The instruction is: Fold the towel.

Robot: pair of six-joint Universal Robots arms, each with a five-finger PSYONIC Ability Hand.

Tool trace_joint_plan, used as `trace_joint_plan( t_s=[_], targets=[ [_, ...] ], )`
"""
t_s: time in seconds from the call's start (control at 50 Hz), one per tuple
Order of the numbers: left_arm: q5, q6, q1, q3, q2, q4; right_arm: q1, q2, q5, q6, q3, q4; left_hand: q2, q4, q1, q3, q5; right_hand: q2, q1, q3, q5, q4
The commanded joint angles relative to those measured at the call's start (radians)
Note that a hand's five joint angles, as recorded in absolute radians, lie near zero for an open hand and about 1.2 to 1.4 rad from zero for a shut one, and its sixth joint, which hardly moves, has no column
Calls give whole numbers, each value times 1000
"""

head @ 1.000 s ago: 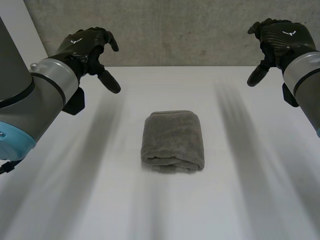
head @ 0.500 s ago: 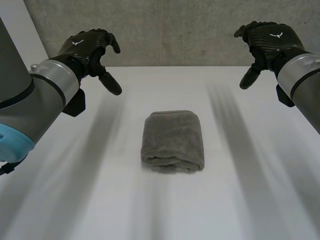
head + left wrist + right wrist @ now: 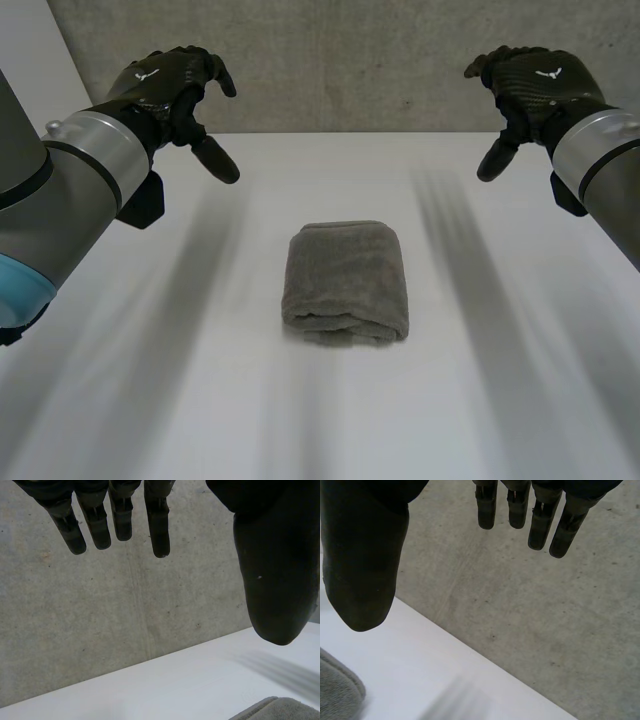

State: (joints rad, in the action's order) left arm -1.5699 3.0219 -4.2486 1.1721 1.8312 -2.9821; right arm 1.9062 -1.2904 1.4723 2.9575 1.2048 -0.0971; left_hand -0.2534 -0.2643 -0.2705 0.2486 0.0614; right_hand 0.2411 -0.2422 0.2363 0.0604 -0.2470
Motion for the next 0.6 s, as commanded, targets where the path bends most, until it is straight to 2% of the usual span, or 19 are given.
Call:
trace_joint_plan(
  t_s=[0.02, 0.04, 0.08, 0.12, 0.2, 0.24, 0.26, 0.28, 0.3, 0.32, 0.34, 0.36, 0.38, 0.42, 0.5, 0.52, 0.56, 0.58, 0.6],
  targets=[
    [1, 0, -1, 0, 0, 0, 20, 70, -134, -9, 39, -39, 63, 74, 81, -59, -46, -67, 68, -62, -60, 73],
    [1, 0, -1, 0, 0, 0, 21, 71, -135, -9, 39, -39, 63, 74, 81, -59, -46, -67, 68, -62, -60, 73],
    [1, 0, -1, 0, 0, 0, 65, 179, -222, -40, 41, -87, 60, 71, 78, -56, -43, -67, 68, -62, -60, 73],
    [1, 0, -1, 0, 0, 0, 97, 233, -243, -61, 41, -102, 63, 74, 80, -59, -46, -67, 68, -62, -60, 73],
    [1, 0, -1, 0, 0, 0, 174, 333, -233, -121, 35, -99, 55, 65, 72, -50, -37, -67, 68, -62, -60, 73],
    [1, 0, -1, 0, 0, -2, 201, 400, -198, -164, 18, -67, 25, 36, 42, -20, -8, 95, -94, 100, 101, -89],
    [1, 0, -1, 0, 0, -2, 202, 401, -198, -164, 18, -67, 25, 36, 42, -20, -8, 96, -95, 101, 103, -90],
    [1, 0, -1, 0, -1, -2, 208, 419, -181, -170, 10, -37, 14, 24, 31, -9, 4, 285, -284, 290, 291, -279],
    [1, 0, -1, 0, -1, -2, 208, 419, -181, -170, 10, -36, 13, 24, 31, -9, 4, 287, -286, 292, 293, -281],
    [1, 0, -1, 1, -3, -2, 212, 425, -169, -169, 7, 0, -4, 7, 13, 9, 21, 558, -556, 562, 564, -552],
    [1, 0, 1, 3, -7, -2, 215, 421, -161, -169, 3, 29, -25, -14, -7, 29, 42, 903, -902, 908, 909, -897],
    [1, 0, 1, 3, -7, -2, 215, 421, -161, -169, 2, 30, -25, -14, -8, 30, 42, 907, -905, 911, 913, -901],
    [1, 0, 1, 3, -9, -2, 217, 405, -159, -167, -10, 46, -28, -17, -10, 32, 45, 1153, -1152, 1158, 1159, -1147],
    [1, 0, 1, 4, -10, -2, 218, 372, -158, -163, -36, 51, -28, -17, -11, 32, 45, 1155, -1154, 1160, 1161, -1149],
    [-2, 2, 0, 18, -26, -9, 209, 193, -155, -114, -227, 59, -25, -14, -8, 30, 42, 1155, -1154, 1160, 1161, -1149],
    [-2, 2, -1, 18, -26, -9, 209, 192, -155, -114, -228, 59, -25, -14, -8, 30, 42, 1155, -1154, 1160, 1161, -1149],
    [-2, 0, -1, 20, -29, -11, 200, 105, -147, 24, -391, 68, -25, -14, -8, 30, 42, 1155, -1154, 1160, 1161, -1149],
    [-2, 0, -1, 20, -29, -11, 200, 105, -147, 25, -392, 68, -25, -14, -8, 30, 42, 1155, -1154, 1160, 1161, -1149],
    [-2, 0, -1, 20, -29, -11, 191, 94, -162, 90, -452, 65, -25, -14, -8, 30, 42, 1155, -1154, 1160, 1161, -1149]
  ],
)
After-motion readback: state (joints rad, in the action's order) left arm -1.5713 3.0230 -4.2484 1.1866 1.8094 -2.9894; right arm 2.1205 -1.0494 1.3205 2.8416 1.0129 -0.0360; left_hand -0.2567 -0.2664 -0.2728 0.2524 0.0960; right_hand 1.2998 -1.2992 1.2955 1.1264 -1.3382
